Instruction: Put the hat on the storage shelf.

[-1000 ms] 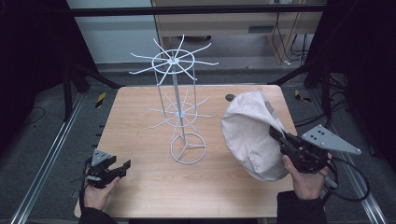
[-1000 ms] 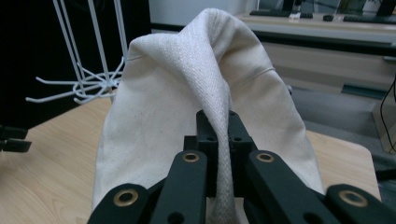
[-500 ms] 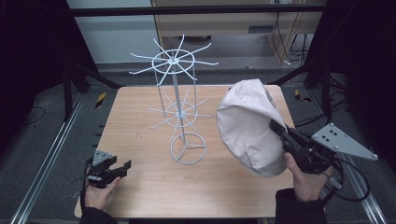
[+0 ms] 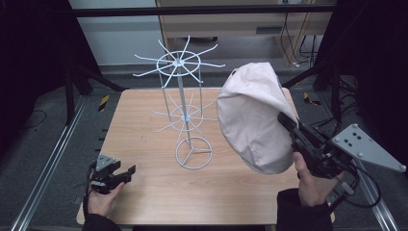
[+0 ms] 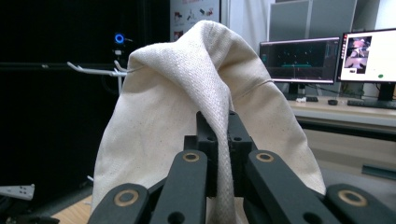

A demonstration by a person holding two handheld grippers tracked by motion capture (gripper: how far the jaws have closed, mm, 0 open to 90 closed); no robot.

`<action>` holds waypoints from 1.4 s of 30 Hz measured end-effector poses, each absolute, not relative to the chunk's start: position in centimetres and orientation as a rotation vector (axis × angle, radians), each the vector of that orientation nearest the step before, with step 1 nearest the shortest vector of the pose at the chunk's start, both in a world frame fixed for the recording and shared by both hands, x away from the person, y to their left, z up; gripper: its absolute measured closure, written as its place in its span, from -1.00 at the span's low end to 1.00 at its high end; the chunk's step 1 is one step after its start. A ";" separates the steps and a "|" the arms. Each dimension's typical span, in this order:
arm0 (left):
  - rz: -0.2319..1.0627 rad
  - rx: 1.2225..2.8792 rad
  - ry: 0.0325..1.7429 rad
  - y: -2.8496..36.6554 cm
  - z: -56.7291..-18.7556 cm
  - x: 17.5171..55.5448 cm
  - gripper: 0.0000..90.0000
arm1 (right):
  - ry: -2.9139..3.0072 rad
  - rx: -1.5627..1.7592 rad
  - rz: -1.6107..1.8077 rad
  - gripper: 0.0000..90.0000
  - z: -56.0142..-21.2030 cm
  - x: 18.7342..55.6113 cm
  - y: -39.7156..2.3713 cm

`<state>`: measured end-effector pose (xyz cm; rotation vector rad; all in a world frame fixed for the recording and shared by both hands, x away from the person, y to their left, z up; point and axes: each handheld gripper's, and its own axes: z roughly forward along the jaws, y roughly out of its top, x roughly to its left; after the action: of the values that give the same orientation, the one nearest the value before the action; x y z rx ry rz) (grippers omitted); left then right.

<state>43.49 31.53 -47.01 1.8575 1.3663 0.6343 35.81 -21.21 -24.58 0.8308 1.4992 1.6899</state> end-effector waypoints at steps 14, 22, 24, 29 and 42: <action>0.634 1.859 1.365 31.5 -47.0 43.5 -0.22 | 1.458 0.751 1.767 0.96 -22.3 35.5 -18.9; 0.637 1.860 1.364 31.5 -47.0 43.5 -0.22 | 1.445 0.718 1.799 0.96 -21.0 36.0 -17.4; 0.638 1.861 1.363 31.5 -47.0 43.5 -0.22 | 1.450 0.714 1.811 0.96 -20.7 36.4 -16.9; 0.637 1.861 1.363 31.5 -47.0 43.5 -0.22 | 1.471 0.697 1.832 0.96 -20.0 37.6 -15.1; 0.634 1.863 1.363 31.5 -47.0 43.5 -0.22 | 1.574 0.698 1.747 0.96 -22.2 39.4 -12.1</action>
<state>43.48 31.54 -46.97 1.8632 1.3627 0.6344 39.43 -12.07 -22.15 0.6978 1.5741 1.7474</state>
